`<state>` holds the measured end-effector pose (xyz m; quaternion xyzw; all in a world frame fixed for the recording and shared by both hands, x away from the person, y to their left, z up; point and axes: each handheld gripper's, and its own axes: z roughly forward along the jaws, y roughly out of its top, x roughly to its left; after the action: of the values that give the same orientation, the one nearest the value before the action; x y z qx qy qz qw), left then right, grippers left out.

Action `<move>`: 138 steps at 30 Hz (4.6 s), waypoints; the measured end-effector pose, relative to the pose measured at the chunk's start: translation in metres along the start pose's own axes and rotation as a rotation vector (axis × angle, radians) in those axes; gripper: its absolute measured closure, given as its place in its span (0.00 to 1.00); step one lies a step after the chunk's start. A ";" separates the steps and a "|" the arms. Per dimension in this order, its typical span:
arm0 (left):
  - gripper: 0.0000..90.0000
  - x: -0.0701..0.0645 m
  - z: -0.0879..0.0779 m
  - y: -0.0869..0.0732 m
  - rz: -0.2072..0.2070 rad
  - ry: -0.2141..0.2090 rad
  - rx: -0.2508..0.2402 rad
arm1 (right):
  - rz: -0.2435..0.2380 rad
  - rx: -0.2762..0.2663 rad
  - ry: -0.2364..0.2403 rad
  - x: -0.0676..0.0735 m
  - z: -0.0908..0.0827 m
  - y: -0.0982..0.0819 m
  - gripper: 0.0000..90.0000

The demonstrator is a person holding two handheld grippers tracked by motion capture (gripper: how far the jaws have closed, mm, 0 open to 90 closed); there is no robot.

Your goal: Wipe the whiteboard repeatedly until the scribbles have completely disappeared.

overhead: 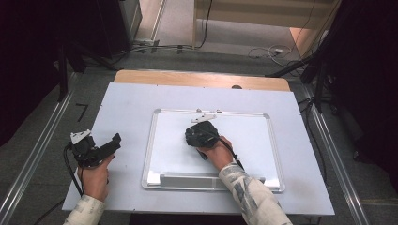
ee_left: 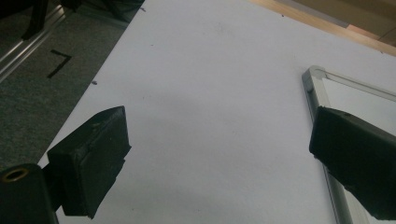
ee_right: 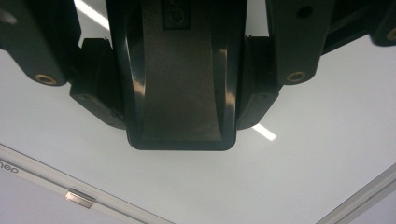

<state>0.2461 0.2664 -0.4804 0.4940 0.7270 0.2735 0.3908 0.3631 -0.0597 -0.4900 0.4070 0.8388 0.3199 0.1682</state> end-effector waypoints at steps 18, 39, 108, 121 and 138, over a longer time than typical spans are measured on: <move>0.06 0.002 -0.001 -0.001 -0.006 0.006 -0.002 | 0.062 0.005 -0.043 -0.031 -0.005 -0.005 0.42; 0.06 -0.001 0.000 -0.001 0.002 0.006 0.002 | 0.104 0.011 -0.104 -0.055 -0.010 -0.010 0.42; 0.06 -0.001 0.000 0.000 0.005 0.000 -0.001 | -0.001 0.034 -0.006 0.004 -0.005 -0.003 0.42; 0.06 0.000 -0.001 0.000 0.006 0.004 0.000 | 0.061 0.032 -0.051 -0.033 -0.017 -0.016 0.42; 0.06 0.001 0.000 -0.001 0.002 0.009 0.002 | 0.120 0.024 -0.103 -0.070 -0.028 -0.029 0.42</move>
<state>0.2451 0.2668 -0.4811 0.4939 0.7284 0.2756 0.3867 0.3738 -0.1395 -0.4874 0.4744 0.8069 0.2981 0.1869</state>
